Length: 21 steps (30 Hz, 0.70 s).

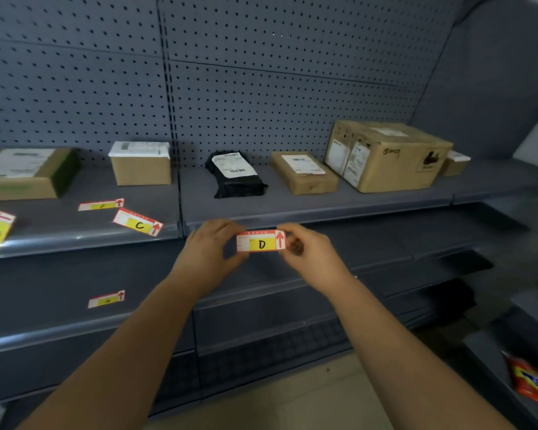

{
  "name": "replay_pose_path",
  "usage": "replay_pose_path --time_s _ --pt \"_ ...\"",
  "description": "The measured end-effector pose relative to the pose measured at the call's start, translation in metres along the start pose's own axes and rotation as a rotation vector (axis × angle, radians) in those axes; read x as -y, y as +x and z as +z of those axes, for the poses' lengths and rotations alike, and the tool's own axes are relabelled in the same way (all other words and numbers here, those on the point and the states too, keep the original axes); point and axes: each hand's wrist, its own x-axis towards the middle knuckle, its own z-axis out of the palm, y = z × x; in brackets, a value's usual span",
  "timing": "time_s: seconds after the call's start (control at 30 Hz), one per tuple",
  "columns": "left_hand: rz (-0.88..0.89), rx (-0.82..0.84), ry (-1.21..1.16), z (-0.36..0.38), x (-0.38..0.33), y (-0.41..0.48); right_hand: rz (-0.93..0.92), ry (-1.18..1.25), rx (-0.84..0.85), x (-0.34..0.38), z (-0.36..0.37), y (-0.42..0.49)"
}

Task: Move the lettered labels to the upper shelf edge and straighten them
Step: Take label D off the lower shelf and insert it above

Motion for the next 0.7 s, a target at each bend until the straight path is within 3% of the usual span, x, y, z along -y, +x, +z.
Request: replay_pose_path --time_s 0.3,0.7 --pt "-0.060 -0.052 0.026 0.034 0.012 0.034 -0.002 0.149 0.001 -0.034 -0.001 0.046" --pt "-0.163 -0.165 0.133 0.071 0.011 0.081 -0.091 0.203 0.194 -0.082 -0.015 0.130"
